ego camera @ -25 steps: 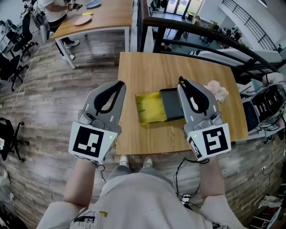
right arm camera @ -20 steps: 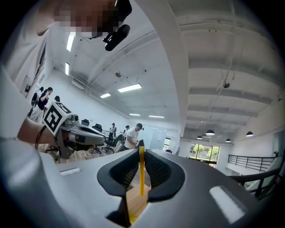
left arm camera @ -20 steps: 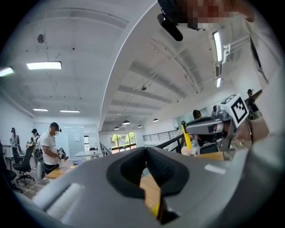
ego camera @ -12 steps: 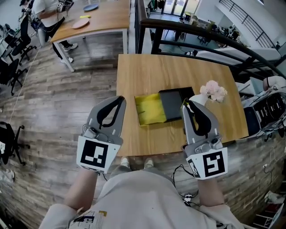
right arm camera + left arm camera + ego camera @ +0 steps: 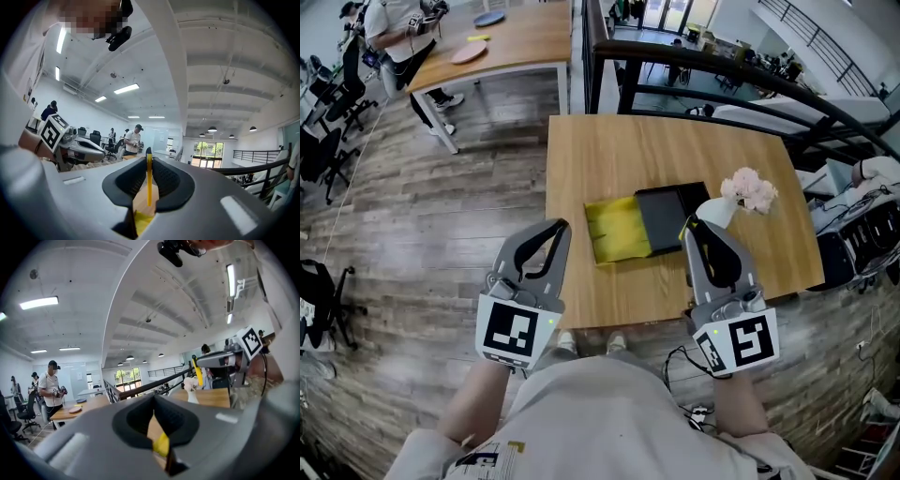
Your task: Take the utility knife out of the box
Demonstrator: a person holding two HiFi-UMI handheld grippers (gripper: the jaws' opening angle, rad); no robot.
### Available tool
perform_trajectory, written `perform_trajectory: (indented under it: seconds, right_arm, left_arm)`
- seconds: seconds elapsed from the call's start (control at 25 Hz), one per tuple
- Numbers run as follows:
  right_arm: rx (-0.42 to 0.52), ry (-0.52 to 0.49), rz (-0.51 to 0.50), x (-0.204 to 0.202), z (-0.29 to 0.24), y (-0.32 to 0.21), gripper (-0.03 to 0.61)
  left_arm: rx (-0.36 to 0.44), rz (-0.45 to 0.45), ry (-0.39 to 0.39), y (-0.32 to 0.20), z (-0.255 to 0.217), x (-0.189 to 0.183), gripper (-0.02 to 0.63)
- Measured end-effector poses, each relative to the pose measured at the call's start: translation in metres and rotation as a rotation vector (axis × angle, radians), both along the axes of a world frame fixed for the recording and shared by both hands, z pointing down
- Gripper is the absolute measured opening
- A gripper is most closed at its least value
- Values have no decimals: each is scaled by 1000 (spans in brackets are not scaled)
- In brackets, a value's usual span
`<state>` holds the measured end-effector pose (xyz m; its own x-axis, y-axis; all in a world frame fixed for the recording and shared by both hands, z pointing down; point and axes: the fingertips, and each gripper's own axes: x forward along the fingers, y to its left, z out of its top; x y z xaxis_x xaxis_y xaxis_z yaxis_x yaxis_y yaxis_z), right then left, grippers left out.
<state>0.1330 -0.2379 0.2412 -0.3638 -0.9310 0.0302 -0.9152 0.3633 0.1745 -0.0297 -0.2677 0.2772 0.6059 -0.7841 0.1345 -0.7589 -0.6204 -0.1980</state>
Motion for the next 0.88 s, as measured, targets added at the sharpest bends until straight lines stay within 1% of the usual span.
perform_trajectory:
  seconds: [0.2,0.4,0.6,0.76,0.88]
  right_arm:
    - [5,5,-5,-2,-1,-2,49]
    - [1,8,-8,-9,4,22,49]
    - [-7,10,-13,-11,0,5,49]
    - [-26,-22,-25,-14,3,3,49]
    - [-27,-15,-21,-16,7,4,49]
  left_arm:
    - [0,7,-9,-4,4,0,2]
    - [4,11,-8,16,6,-6,2]
    - [-7,18,-20,2,4,-5,2]
    - [-2,24,-49,1,9,-3,2]
    - [2,29,-54,4,11,-3,2]
